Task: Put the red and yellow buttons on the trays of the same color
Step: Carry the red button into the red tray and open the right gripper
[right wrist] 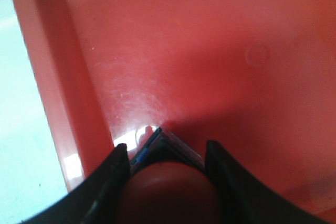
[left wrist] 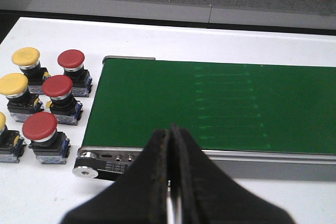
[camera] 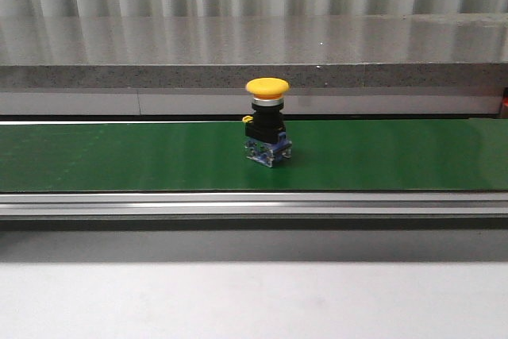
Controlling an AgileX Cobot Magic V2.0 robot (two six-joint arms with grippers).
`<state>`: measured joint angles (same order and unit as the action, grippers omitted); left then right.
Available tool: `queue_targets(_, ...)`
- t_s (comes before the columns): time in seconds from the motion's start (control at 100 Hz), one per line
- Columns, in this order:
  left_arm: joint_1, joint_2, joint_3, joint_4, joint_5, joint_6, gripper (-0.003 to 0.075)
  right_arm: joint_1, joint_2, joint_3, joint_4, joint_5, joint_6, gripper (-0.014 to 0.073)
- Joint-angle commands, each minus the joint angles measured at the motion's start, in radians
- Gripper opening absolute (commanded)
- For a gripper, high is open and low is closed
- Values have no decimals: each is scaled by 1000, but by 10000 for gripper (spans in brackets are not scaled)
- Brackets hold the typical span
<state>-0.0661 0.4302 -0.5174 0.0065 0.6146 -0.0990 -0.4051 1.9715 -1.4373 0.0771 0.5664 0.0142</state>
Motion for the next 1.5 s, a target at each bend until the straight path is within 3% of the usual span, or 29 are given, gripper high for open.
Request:
queue_targets(0.0,-7,3,-26,-7,-74,-2,-20,-17,-54,-33,-5,-73,-1,145)
queue_targets(0.46,-7,3,-26,-7,-74,-2,-20,-36,-54,-31,-5,-81,-1,146)
queue_targets(0.8,-7,3,-26,-7,-74,-2,-20,-36,-54,-31,-5,-75,-1,274)
queue_targets(1.3,-7,3,-26,-7,-74,-2,-20,-36,-54,-31,-5,-62,-1,283)
queue_targets(1.37,-7,3,-26,-7,-74,-2,-20,-36,-54,-31,-5,-59,-1,329)
queue_targets(1.49,-7,3,-26,-7,-74,-2,-20,-36,-54,-31,-5,-57,-1,535)
